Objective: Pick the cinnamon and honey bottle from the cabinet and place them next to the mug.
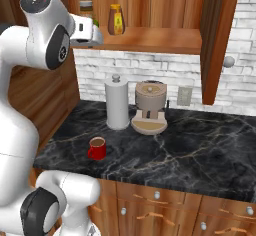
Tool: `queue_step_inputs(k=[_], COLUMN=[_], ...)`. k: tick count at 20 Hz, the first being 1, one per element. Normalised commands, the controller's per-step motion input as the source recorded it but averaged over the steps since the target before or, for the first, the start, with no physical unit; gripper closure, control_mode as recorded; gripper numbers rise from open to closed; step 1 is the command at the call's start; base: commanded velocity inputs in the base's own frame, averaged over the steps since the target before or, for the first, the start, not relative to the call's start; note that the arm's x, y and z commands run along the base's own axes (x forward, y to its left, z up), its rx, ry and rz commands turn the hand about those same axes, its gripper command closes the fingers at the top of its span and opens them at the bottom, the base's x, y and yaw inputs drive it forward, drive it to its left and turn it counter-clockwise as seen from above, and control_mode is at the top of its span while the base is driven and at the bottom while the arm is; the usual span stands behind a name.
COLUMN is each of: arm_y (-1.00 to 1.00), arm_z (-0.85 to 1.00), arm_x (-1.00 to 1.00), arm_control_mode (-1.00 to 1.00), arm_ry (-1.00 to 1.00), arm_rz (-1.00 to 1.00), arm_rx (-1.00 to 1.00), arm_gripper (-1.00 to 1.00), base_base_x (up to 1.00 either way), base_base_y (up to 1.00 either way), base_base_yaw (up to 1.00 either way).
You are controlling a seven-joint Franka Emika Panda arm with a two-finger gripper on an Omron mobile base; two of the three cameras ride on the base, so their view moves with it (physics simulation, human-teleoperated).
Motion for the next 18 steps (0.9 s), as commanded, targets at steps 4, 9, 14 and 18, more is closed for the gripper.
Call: queue_step_inputs(k=[4, 9, 14, 18], arm_y=[0.00, 0.12, 0.32, 0.25], arm_z=[0.45, 0.00, 0.00, 0.00], arm_x=[-0.03, 0.01, 0.13, 0.19], arm_control_mode=[-1.00, -1.00, -1.00, -1.00], arm_ry=[-0.12, -0.21, -0.17, -0.08], arm_rz=[0.07, 0.06, 0.01, 0.00], arm_rx=[0.00, 0.00, 0.00, 0.00], arm_gripper=[-1.00, -1.00, -1.00, -1.00], base_base_x=[0.00, 0.00, 0.00, 0.00], base_base_y=[0.00, 0.00, 0.00, 0.00], base_base_yaw=[0.00, 0.00, 0.00, 0.00])
